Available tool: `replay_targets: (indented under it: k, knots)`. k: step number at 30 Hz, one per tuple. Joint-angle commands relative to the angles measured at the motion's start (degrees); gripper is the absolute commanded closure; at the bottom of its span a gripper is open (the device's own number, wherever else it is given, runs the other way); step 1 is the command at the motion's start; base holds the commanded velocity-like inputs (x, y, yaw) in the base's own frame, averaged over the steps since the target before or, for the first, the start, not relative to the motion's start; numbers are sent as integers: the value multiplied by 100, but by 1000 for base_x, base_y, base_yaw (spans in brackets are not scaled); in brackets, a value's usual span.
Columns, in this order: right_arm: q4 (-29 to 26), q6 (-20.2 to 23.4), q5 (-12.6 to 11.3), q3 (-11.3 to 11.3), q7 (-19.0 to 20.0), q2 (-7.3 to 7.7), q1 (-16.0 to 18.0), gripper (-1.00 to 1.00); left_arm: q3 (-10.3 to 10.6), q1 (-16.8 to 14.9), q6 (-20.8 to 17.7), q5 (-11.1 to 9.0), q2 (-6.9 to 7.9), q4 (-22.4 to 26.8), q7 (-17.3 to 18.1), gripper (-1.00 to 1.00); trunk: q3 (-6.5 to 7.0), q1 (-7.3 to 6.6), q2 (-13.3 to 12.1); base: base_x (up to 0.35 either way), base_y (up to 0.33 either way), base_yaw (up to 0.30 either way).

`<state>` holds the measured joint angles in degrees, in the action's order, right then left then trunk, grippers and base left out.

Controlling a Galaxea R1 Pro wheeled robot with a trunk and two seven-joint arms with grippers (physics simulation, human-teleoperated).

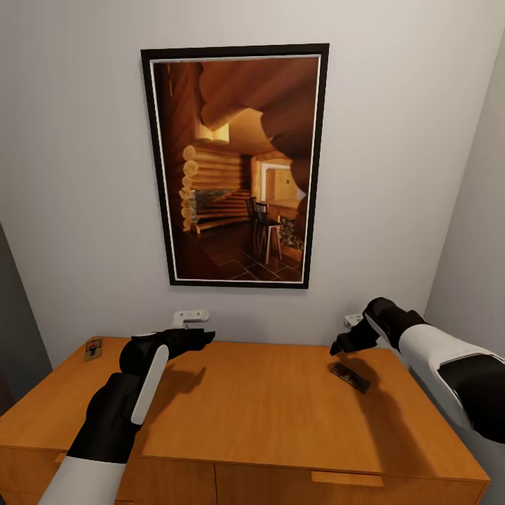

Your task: Take the four mousetraps from the cabinet in the bathroom and place them on the bathroom floor. Make sure all four end up on the same floor surface, and ensure that at least two of them are either under or directly next to the same bathroom sink.

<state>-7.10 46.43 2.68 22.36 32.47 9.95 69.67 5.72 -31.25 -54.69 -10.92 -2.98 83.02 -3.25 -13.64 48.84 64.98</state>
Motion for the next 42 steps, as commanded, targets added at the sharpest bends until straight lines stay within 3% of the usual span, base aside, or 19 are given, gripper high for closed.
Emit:
replay_targets:
  k: [1,27,42]
  knots:
    - [-11,18,30,16,42,-1,3,-100,0,-5,-24,-43,-1,4,-34,-100,-8,1,5,0,0,0]
    - [23,-11,25,14,32,-19,-33,-100,-1,-4,-24,-36,-1,4,-27,-100,-8,1,5,0,0,0]
    - [486,-578,25,14,49,-12,-101,-100,-1,-4,-24,-42,-1,4,-27,-100,-8,1,5,0,0,0]
